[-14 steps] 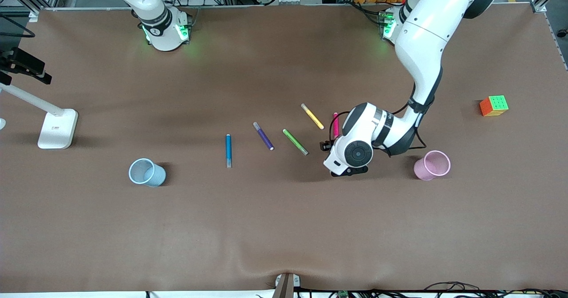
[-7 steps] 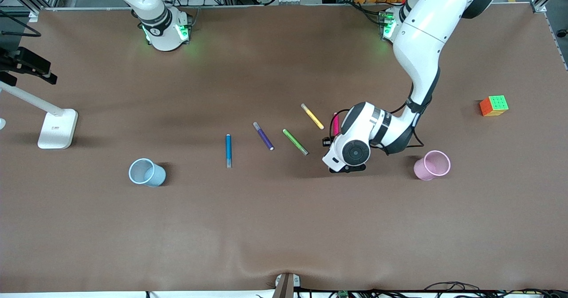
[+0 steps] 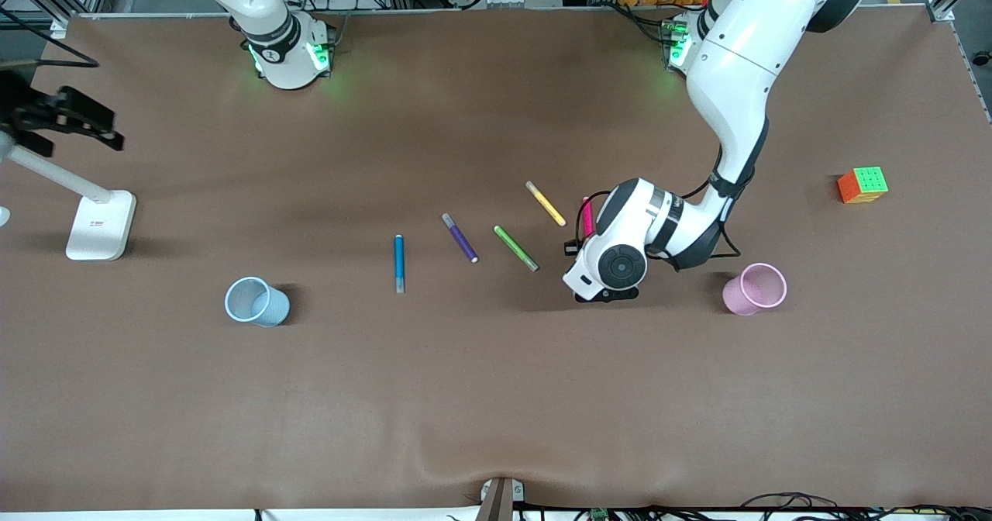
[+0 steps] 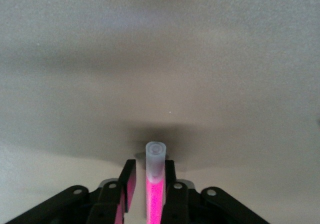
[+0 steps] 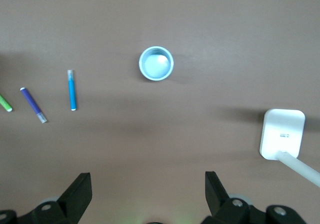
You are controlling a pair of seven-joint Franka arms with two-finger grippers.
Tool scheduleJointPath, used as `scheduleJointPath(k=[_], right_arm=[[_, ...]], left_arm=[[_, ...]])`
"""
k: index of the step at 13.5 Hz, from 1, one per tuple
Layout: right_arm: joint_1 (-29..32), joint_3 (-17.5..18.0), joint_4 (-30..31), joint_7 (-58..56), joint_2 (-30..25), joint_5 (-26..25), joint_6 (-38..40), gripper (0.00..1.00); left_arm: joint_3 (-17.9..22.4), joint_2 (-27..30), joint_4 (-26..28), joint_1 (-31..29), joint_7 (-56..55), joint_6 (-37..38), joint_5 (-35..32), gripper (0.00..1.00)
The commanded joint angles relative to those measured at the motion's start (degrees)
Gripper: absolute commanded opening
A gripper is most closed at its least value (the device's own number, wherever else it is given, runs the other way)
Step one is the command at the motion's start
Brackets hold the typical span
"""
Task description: Place pink and blue markers in matching cups
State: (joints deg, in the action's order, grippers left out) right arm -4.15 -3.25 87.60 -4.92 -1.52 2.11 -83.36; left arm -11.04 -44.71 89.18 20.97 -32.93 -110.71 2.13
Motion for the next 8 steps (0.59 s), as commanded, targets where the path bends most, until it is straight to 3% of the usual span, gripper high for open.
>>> scheduleJointPath(k=[1, 3, 5, 8], right_arm=[[-4.0, -0.3, -0.8, 0.2, 2.2, 0.4, -0.4, 1.0], [-8.6, -0.3, -0.9, 0.2, 6.2, 0.4, -2.8, 1.0], [-12.4, -0.3, -0.8, 0.5, 8.5, -0.1, -8.0, 1.0], [-15.9, -0.3, -0.8, 5.8, 12.1, 0.0, -13.5, 1.0]], left_arm=[[0.3, -0.5, 0.1, 0.4, 0.5, -1.3, -0.5, 0.22], [0.3, -0.6, 0.0, 0.4, 0.6, -1.4, -0.5, 0.18], [0.3, -0.6, 0.1, 0.5, 0.6, -1.4, -0.4, 0.0], [0.4, 0.5, 0.0, -0.1, 0.3, -0.6, -0.4, 0.0]])
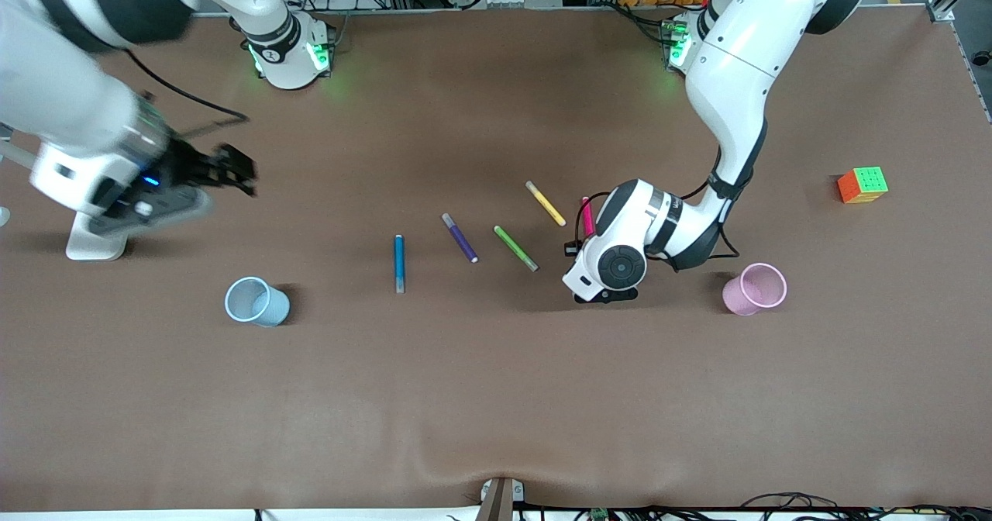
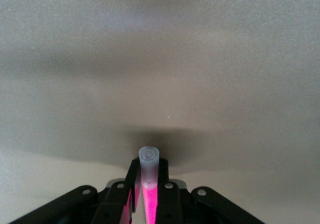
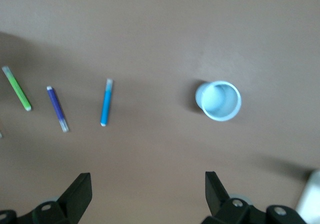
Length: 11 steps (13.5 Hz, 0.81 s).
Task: Place pink and blue markers in matching cups
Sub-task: 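Carry the pink marker to the pink cup while the right gripper grasps the blue marker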
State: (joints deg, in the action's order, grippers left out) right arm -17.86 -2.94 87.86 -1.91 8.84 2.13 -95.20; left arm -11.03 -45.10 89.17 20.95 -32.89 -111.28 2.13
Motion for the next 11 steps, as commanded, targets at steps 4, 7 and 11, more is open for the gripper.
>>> scheduleJointPath(k=[4, 7, 11], right_arm=[[-8.3, -0.7, -1.1, 3.6, 8.6, -3.4, -5.7, 1.0], [-9.2, -0.7, -0.8, 3.1, 12.6, -3.6, -14.5, 1.0], [-9.4, -0.7, -1.1, 4.3, 20.4, -2.7, -15.1, 1.0]], left_arm=[[1.0, 8.4, -0.1, -3.7, -0.2, 2.0, -0.4, 0.0], [1.6, 13.9, -0.6, -9.1, 2.8, 6.0, -0.5, 0.0], [1.6, 18.7, -1.3, -16.1, 4.4, 10.9, -0.5, 0.0]])
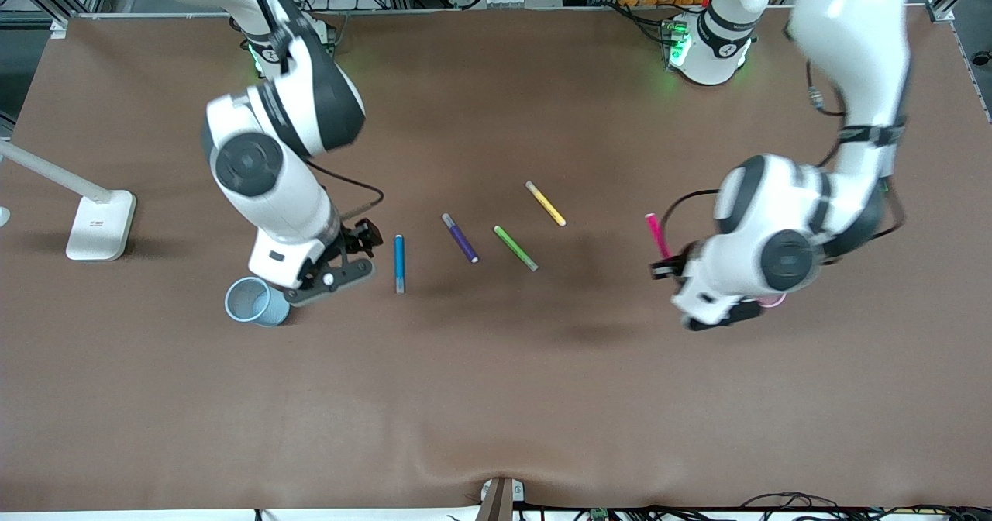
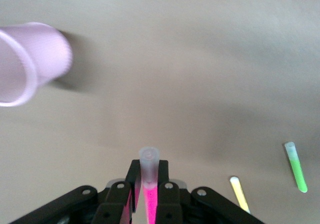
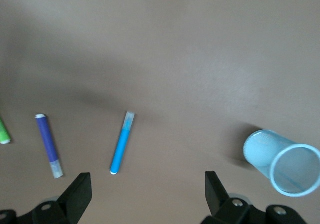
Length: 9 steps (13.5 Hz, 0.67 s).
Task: Place pink and blue markers in matching cups
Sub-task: 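Carry the pink marker to the pink cup while the right gripper grasps the blue marker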
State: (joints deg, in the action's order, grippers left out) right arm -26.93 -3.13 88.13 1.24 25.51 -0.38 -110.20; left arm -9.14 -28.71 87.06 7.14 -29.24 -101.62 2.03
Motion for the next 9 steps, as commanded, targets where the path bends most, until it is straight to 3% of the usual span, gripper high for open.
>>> scheduleJointPath(k=[1, 4, 9], right_arm=[[-0.2, -0.5, -1.4, 2.8, 5.6, 0.8, -0.5, 1.0], [-1.2, -0.5, -1.2, 8.2, 8.7, 2.6, -1.5, 1.0], [-3.1, -0.5, 2.7, 8.7, 11.2, 6.9, -8.1, 1.0]], left_arm=[[-0.3, 3.3, 0.8, -3.5, 0.7, 1.9, -0.4, 0.0], [-0.1, 4.9, 0.7, -6.5, -0.1, 1.6, -1.6, 0.0], [-0.3, 5.5, 1.0, -7.2, -11.3, -2.8, -11.4, 0.0]])
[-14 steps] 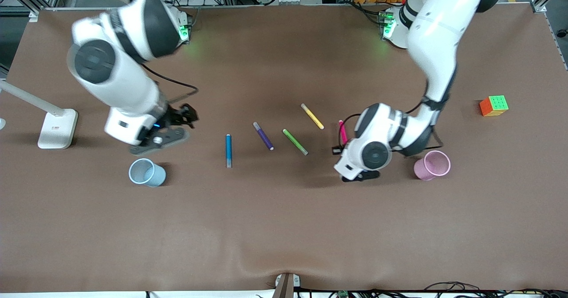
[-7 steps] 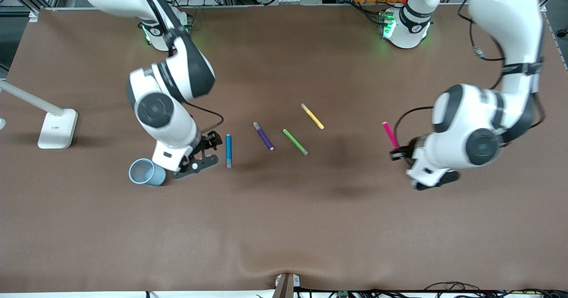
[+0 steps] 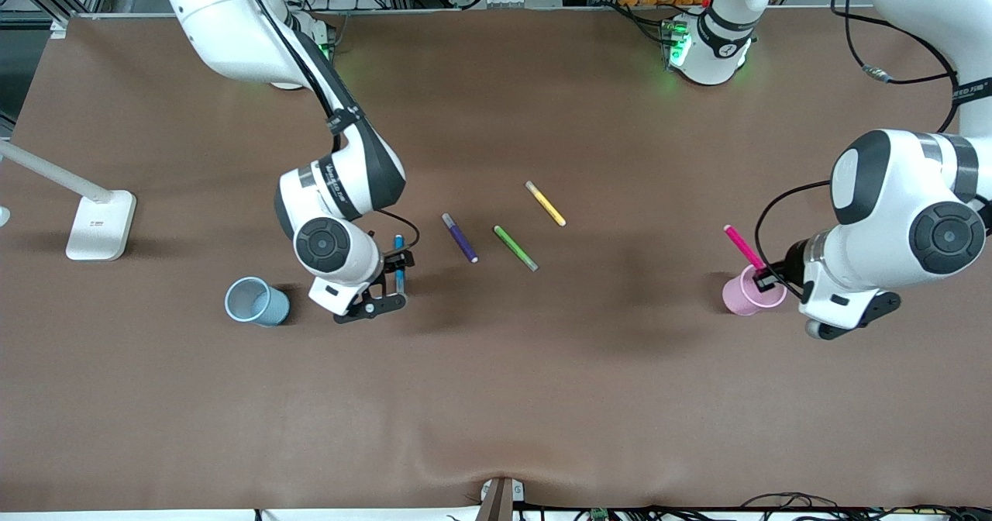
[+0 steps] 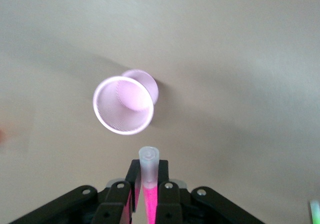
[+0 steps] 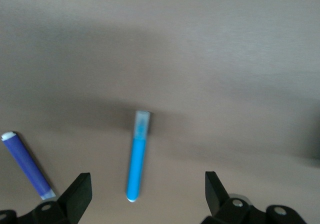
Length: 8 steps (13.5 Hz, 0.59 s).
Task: Place pink and blue markers in matching cups
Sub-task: 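Carry the pink marker to the pink cup while the right gripper grasps the blue marker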
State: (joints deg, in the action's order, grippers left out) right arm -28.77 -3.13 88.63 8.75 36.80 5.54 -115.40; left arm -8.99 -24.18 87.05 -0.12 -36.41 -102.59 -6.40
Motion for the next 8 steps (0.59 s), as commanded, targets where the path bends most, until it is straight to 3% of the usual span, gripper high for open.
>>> scheduleJointPath(k=[1, 5, 8], right_arm=[[-1.6, -0.5, 3.5, 1.2, 0.0, 1.1, -5.4, 1.0], [-2.0, -0.5, 7.4, 1.0, 1.0, 1.0, -13.3, 1.0], [-2.0, -0.5, 7.7, 0.9, 2.0, 0.7, -13.6, 1.0]], left_arm=[[-0.3, 0.8, 1.2, 0.1, -5.5, -2.5, -4.4, 0.0], [-0.9, -0.8, 1.2, 0.9, -20.2, -3.1, -16.9, 0.0], [-0.9, -2.0, 1.2, 1.3, -24.7, -3.1, -20.2, 0.0]])
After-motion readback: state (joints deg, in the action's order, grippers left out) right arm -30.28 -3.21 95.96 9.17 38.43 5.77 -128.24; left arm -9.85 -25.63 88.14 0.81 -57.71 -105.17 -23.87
